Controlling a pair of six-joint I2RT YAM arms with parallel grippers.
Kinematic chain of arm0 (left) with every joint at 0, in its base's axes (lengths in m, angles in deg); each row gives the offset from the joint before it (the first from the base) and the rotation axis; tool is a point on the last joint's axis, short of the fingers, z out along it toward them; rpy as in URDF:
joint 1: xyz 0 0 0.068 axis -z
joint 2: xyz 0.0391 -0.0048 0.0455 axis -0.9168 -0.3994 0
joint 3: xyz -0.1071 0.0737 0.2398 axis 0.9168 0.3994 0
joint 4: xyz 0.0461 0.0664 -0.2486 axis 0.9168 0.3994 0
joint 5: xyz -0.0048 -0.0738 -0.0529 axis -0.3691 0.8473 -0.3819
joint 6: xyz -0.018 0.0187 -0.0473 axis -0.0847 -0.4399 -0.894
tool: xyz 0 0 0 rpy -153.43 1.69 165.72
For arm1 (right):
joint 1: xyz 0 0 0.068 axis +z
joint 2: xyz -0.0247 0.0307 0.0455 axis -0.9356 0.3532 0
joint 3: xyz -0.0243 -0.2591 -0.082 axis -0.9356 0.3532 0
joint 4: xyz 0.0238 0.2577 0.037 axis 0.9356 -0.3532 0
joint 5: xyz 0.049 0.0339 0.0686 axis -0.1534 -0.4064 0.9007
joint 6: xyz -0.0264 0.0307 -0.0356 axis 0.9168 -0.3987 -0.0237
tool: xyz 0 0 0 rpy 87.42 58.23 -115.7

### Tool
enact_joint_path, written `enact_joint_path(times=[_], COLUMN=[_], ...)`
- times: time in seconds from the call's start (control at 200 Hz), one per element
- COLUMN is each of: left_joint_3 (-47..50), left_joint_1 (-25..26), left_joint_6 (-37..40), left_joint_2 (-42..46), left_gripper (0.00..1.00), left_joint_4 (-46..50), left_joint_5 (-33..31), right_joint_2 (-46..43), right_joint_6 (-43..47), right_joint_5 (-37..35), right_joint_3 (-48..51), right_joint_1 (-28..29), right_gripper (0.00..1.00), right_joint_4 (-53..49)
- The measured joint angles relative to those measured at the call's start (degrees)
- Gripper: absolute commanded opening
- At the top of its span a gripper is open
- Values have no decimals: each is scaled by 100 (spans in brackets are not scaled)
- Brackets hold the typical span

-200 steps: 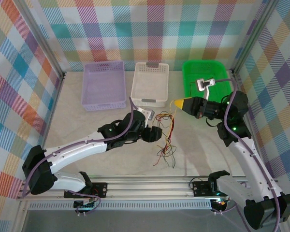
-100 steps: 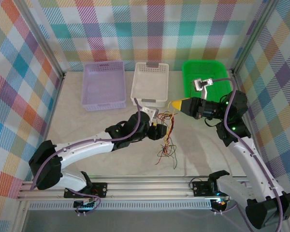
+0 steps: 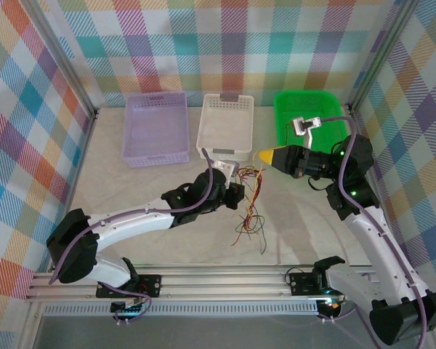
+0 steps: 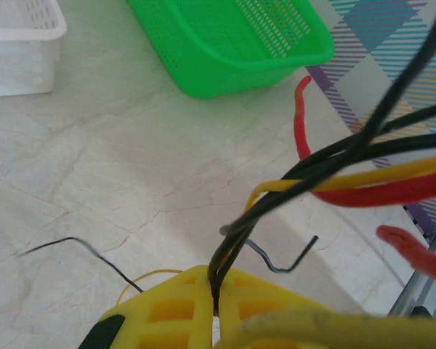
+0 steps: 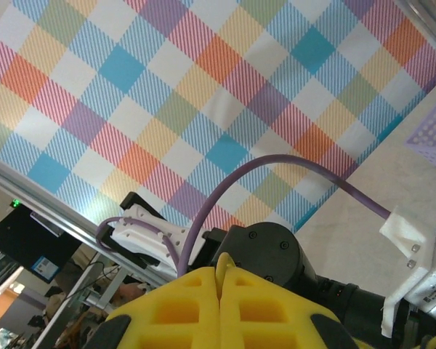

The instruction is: Untangle the cables

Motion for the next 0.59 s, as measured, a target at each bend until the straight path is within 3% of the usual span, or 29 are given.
enact_joint_path(times=[0.245,0.595], left_joint_3=[328,435], left_joint_1=[-382,-1143], left_joint_6=[-83,-289], left_joint_2=[605,1550], left_gripper=[0,0], left_joint_4=[529,1445], left_joint_5=[-280,-352], right_joint_2=[-245,-286], right_joint_6=[723,992], right_joint_5=[-772,-1534], right_joint_3=[-339,-442], right_joint_1=[-105,-824], right_gripper=[0,0], right_joint_4=[-1464,-2920])
